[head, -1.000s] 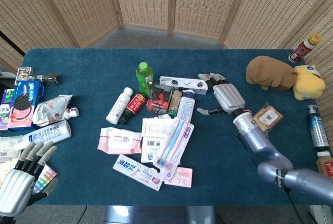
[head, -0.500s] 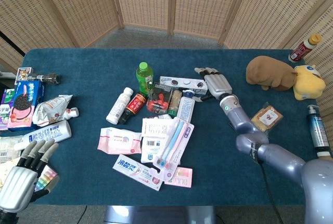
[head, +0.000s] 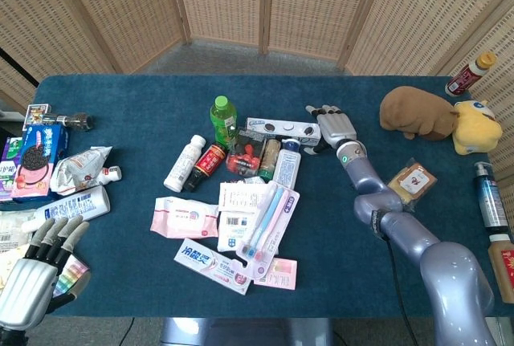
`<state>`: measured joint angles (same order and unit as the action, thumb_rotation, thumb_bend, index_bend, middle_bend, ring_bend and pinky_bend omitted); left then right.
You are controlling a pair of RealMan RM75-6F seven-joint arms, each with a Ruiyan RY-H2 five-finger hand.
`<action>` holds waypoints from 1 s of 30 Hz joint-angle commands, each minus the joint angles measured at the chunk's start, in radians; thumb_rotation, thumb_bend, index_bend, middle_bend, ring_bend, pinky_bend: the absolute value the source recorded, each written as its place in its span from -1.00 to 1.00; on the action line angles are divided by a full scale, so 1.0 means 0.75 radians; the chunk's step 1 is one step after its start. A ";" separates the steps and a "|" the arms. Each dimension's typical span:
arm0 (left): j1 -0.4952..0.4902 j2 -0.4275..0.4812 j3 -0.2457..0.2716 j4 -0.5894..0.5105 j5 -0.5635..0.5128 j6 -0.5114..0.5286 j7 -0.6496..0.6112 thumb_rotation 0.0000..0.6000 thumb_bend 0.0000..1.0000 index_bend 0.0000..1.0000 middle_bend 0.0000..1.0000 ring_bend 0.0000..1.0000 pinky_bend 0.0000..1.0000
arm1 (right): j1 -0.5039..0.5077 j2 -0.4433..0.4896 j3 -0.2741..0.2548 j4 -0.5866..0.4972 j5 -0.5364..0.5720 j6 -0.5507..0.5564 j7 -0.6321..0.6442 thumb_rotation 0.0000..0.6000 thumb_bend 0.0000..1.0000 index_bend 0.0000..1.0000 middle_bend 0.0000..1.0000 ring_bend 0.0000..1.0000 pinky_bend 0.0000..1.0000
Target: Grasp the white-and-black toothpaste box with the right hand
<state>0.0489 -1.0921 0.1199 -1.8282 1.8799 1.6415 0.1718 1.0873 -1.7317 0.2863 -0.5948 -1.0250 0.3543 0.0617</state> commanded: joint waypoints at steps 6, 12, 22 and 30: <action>0.023 0.008 0.004 0.011 -0.006 0.032 -0.017 1.00 -0.26 -1.00 -1.00 -1.00 -1.00 | 0.058 -0.139 0.010 0.189 -0.035 -0.044 0.048 1.00 -0.64 -0.53 0.23 -0.18 -0.11; 0.038 0.005 0.007 0.032 0.004 0.060 -0.038 1.00 -0.27 -1.00 -1.00 -1.00 -1.00 | 0.047 -0.182 0.024 0.256 -0.047 -0.040 0.086 1.00 -0.71 0.40 1.00 0.74 0.76; 0.020 -0.017 -0.004 0.064 0.007 0.043 -0.079 1.00 -0.26 -1.00 -1.00 -1.00 -1.00 | -0.112 -0.016 0.062 0.080 -0.048 0.169 0.125 1.00 -0.71 0.66 1.00 1.00 0.93; 0.000 -0.030 -0.011 0.077 0.014 0.025 -0.104 1.00 -0.26 -1.00 -1.00 -1.00 -1.00 | -0.352 0.324 0.111 -0.470 -0.021 0.485 0.120 1.00 -0.71 0.68 1.00 1.00 0.93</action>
<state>0.0490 -1.1143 0.1120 -1.7705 1.8897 1.6605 0.0945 0.9226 -1.6199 0.3458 -0.7584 -1.0531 0.5948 0.1511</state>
